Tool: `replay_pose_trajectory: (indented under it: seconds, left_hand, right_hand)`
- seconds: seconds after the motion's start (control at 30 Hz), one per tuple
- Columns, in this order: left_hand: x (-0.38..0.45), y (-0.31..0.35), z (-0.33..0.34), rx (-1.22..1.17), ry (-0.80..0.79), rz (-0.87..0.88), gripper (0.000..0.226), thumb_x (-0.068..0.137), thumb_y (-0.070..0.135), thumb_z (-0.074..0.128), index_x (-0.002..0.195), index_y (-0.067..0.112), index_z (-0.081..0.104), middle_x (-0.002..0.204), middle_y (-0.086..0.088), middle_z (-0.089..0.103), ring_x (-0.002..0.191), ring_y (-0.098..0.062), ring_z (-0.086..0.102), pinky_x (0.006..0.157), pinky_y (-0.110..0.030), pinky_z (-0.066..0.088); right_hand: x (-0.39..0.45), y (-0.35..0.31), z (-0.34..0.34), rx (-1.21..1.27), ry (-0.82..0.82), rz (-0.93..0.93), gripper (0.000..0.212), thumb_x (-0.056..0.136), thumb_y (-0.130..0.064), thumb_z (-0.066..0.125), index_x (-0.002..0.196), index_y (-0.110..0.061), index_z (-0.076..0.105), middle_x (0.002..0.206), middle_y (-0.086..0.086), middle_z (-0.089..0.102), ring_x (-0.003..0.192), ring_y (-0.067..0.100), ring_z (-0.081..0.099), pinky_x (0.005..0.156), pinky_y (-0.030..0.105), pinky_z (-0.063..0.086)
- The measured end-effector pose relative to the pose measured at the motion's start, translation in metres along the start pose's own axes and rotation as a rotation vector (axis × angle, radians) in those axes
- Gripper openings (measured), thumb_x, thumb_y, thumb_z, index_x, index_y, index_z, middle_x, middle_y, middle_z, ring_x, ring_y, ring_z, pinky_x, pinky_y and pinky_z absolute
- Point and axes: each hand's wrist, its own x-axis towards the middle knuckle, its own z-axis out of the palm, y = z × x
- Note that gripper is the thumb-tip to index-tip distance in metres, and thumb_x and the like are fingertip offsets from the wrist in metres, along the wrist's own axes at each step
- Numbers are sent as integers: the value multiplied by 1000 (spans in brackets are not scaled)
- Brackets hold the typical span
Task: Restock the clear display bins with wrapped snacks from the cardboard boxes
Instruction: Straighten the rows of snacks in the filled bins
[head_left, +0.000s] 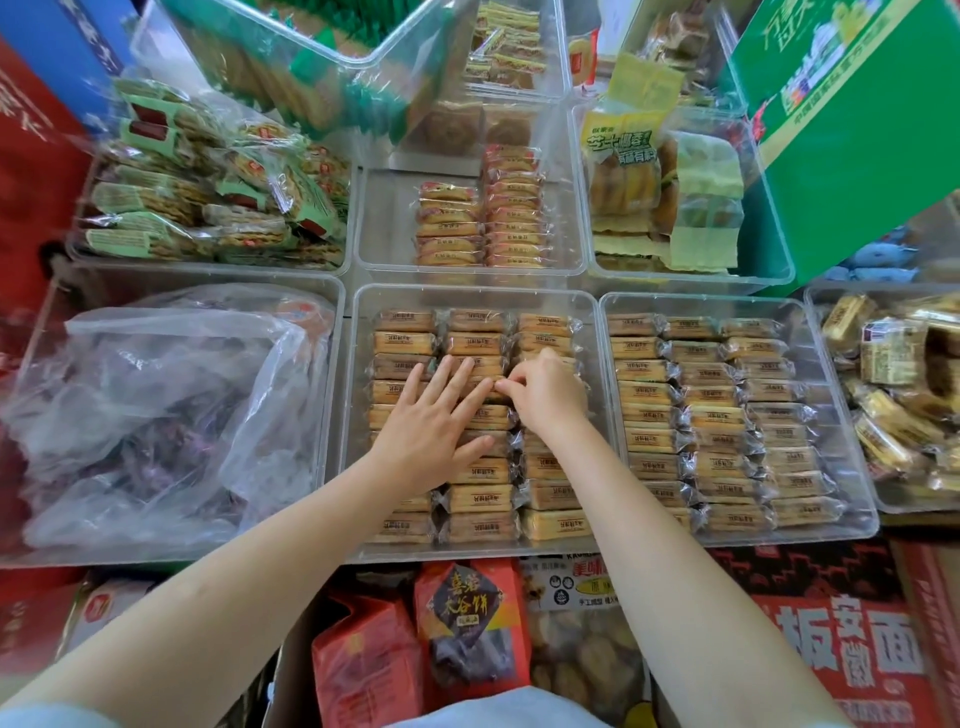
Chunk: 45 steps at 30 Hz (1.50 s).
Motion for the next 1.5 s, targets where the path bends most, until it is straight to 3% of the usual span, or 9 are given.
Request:
replay_pose_trajectory:
  seconds: [0.1,0.23,0.5,0.63,0.73,0.87,0.97,1.3,1.5]
  left_hand:
    - [-2,1,-1,21,1,0,79,92,71,-5,160,31,-6,167,-4,-14,153,-26,-19,124,-54,-6]
    - [2,7,-7,36,-19,-38,77,95,71,1,160,30,-6,167,-4,-15,153,-27,-19,123,-55,-6]
    - [-22,3,0,37,-14,27,85,90,71,-9,158,19,-13,166,-2,-19,150,-19,-28,123,-46,-15]
    - [-16,10,-11,11,-51,-18,86,92,71,-6,160,18,-4,168,-2,-10,154,-19,-16,124,-48,-10]
    - [-12,10,-25,-12,26,-35,88,91,71,-9,161,19,7,168,-1,1,155,-18,-5,125,-48,-8]
    - [-4,8,-24,-8,35,-32,81,96,68,1,160,18,-4,167,-3,-14,152,-20,-20,125,-46,-9]
    - [11,6,-23,-8,27,-80,82,97,66,5,160,14,-8,166,-7,-17,152,-22,-22,125,-45,-9]
    - [25,3,-14,-11,22,-72,89,92,71,2,160,14,-6,168,-6,-10,154,-20,-16,125,-46,-9]
    - [28,4,-12,-55,41,-46,87,95,71,8,161,16,-6,168,-3,-10,154,-19,-16,125,-46,-8]
  right_hand:
    - [-1,-1,-3,-25,65,-20,21,93,-44,65,101,-25,71,112,0,54,102,26,58,91,43,49]
    - [-1,2,-14,179,254,-37,8,98,-24,59,99,-18,63,106,0,53,83,21,58,67,32,47]
    - [-18,18,14,78,118,-84,10,95,-34,64,103,-28,65,106,-2,54,91,22,58,70,36,52]
    - [-19,14,15,107,149,-66,15,94,-37,64,106,-27,64,107,-3,54,91,21,59,73,40,55]
    - [-15,14,2,243,211,-67,17,96,-34,61,107,-21,66,110,-2,55,83,17,58,74,36,53]
    - [-4,2,-10,188,209,-63,22,99,-36,56,108,-19,67,112,1,55,85,19,55,73,38,52]
    - [5,-10,-8,39,114,-24,28,99,-42,55,106,-16,62,109,-1,49,84,19,47,68,33,39]
    - [16,-1,4,118,136,-15,16,98,-32,59,102,-17,61,106,-2,52,83,19,51,67,31,37]
    - [-8,7,16,244,234,-95,27,97,-25,59,123,-18,60,117,0,55,88,13,51,71,31,46]
